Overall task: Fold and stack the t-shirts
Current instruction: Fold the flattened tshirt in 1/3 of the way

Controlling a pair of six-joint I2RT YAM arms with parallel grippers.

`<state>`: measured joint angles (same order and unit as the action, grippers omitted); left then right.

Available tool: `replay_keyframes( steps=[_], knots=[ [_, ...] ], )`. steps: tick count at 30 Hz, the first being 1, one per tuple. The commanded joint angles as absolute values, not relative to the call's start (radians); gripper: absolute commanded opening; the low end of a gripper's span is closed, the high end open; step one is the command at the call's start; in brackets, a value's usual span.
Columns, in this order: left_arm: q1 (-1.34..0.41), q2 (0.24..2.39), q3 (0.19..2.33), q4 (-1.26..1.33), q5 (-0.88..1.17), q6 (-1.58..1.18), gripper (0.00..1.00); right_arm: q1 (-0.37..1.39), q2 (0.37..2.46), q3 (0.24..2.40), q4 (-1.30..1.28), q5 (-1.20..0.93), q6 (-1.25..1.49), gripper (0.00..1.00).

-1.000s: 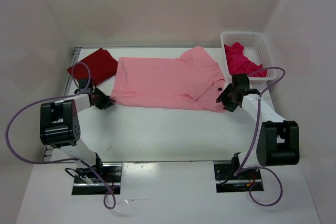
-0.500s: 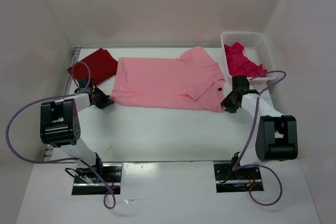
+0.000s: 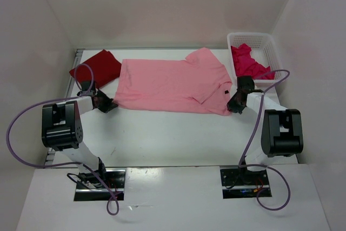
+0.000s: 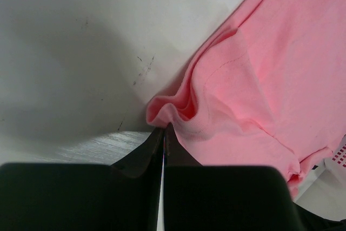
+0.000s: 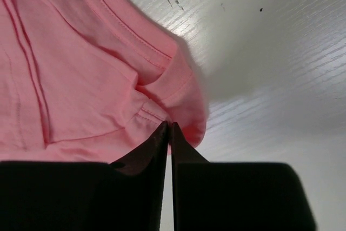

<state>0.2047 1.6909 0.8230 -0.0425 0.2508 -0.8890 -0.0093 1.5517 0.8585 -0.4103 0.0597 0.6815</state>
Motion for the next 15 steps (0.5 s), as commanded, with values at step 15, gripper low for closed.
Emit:
replay_keyframes(
  steps=[15],
  knots=[
    [0.204, 1.697, 0.861, -0.035, 0.249, -0.864, 0.00, -0.015, 1.690, 1.049, -0.371, 0.192, 0.646, 0.03]
  ],
)
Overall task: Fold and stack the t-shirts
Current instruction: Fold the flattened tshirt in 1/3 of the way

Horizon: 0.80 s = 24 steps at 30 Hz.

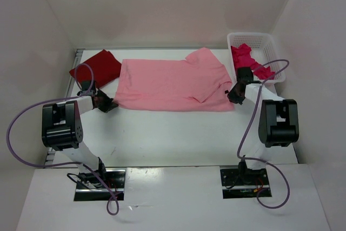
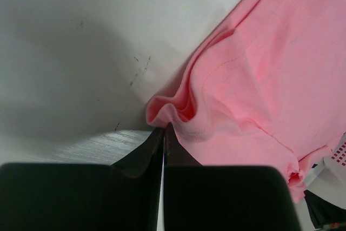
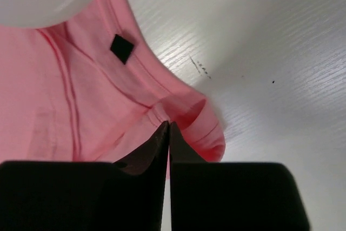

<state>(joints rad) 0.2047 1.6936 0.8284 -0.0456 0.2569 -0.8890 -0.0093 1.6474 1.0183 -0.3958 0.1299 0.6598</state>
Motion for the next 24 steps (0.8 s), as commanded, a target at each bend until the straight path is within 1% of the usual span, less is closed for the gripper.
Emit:
replay_keyframes(
  steps=[1, 4, 6, 7, 10, 13, 15, 16, 19, 21, 24],
  knots=[
    [0.204, 1.697, 0.861, -0.035, 0.249, -0.864, 0.00, -0.015, 1.690, 1.049, -0.371, 0.180, 0.637, 0.07],
    [0.204, 1.697, 0.851, -0.035, 0.249, -0.864, 0.00, -0.015, 1.703, 1.040, -0.362, 0.161, 0.637, 0.22],
    [0.204, 1.697, 0.851, -0.035, 0.249, -0.864, 0.00, -0.015, 1.703, 1.040, -0.377, 0.161, 0.637, 0.28],
    [0.204, 1.697, 0.851, -0.035, 0.249, -0.864, 0.00, -0.015, 1.686, 1.049, -0.391, 0.161, 0.637, 0.35],
    [0.204, 1.686, 0.851, -0.046, 0.249, -0.855, 0.00, -0.015, 1.606, 1.058, -0.440, 0.150, 0.637, 0.45],
    [0.204, 1.664, 0.842, -0.055, 0.249, -0.854, 0.00, -0.015, 1.513, 1.020, -0.456, 0.138, 0.637, 0.47],
    [0.204, 1.664, 0.842, -0.055, 0.239, -0.845, 0.00, -0.015, 1.485, 0.971, -0.468, 0.111, 0.649, 0.43],
    [0.204, 1.664, 0.842, -0.055, 0.239, -0.845, 0.00, -0.015, 1.485, 0.951, -0.468, 0.101, 0.658, 0.41],
    [0.204, 1.664, 0.842, -0.055, 0.239, -0.845, 0.00, -0.015, 1.485, 0.856, -0.445, 0.091, 0.690, 0.41],
    [0.204, 1.664, 0.842, -0.055, 0.239, -0.845, 0.00, -0.015, 1.494, 0.845, -0.445, 0.078, 0.703, 0.46],
    [0.204, 1.664, 0.842, -0.066, 0.248, -0.836, 0.00, -0.015, 1.494, 0.834, -0.445, 0.069, 0.715, 0.46]
  ],
)
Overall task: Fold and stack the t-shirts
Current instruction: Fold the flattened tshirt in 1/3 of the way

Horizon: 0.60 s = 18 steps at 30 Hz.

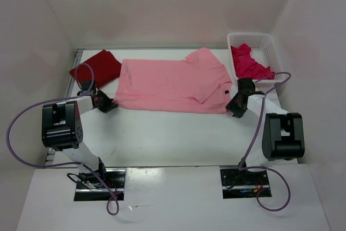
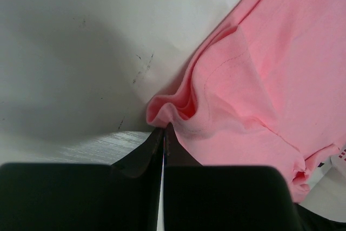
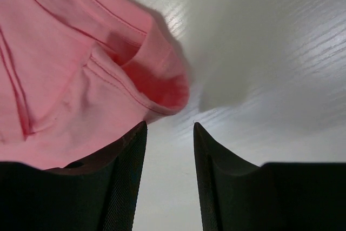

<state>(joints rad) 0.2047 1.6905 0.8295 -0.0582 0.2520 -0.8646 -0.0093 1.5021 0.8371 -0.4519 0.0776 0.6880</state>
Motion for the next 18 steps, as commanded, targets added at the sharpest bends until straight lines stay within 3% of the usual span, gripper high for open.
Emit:
replay_keyframes(
  steps=[1, 4, 8, 13, 18],
  knots=[
    [0.204, 1.664, 0.842, -0.066, 0.249, -0.845, 0.00, -0.015, 1.508, 0.834, -0.436, 0.078, 0.715, 0.46],
    [0.216, 1.674, 0.833, -0.026, 0.333, -0.917, 0.00, -0.015, 1.543, 0.834, -0.417, 0.109, 0.724, 0.46],
    [0.216, 1.707, 0.842, -0.026, 0.344, -0.927, 0.00, -0.026, 1.631, 0.880, -0.405, 0.121, 0.733, 0.38],
    [0.225, 1.684, 0.815, -0.037, 0.315, -0.907, 0.00, -0.026, 1.686, 0.913, -0.411, 0.150, 0.733, 0.07],
    [0.255, 1.629, 0.778, -0.083, 0.314, -0.867, 0.00, -0.026, 1.544, 0.890, -0.491, 0.160, 0.715, 0.00]
  ],
)
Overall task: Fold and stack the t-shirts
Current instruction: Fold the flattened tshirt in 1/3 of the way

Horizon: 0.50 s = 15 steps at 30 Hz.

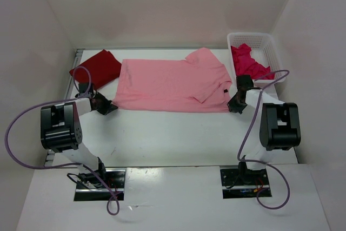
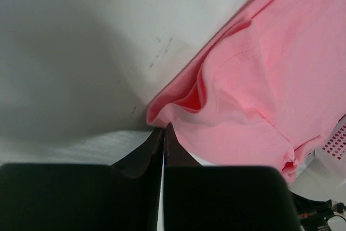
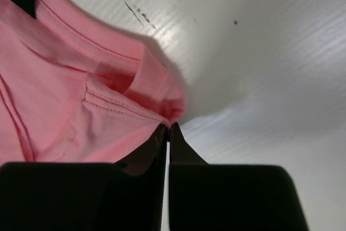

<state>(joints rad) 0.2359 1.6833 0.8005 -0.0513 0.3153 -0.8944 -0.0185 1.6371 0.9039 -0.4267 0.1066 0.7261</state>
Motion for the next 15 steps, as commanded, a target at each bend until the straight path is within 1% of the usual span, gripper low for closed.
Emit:
replay_keyframes(
  steps=[1, 5, 8, 13, 15],
  knots=[
    [0.255, 1.615, 0.763, -0.083, 0.302, -0.867, 0.00, -0.026, 1.514, 0.881, -0.508, 0.160, 0.706, 0.00],
    [0.265, 1.527, 0.736, -0.159, 0.292, -0.832, 0.00, -0.026, 1.405, 0.902, -0.600, 0.089, 0.695, 0.00],
    [0.275, 1.452, 0.689, -0.212, 0.291, -0.819, 0.00, -0.026, 1.387, 0.980, -0.704, 0.057, 0.642, 0.00],
    [0.297, 1.300, 0.609, -0.319, 0.325, -0.819, 0.00, -0.038, 1.364, 1.034, -0.860, 0.019, 0.555, 0.00],
    [0.313, 1.247, 0.597, -0.363, 0.334, -0.819, 0.00, -0.038, 1.364, 1.058, -0.909, -0.005, 0.532, 0.02]
  ],
)
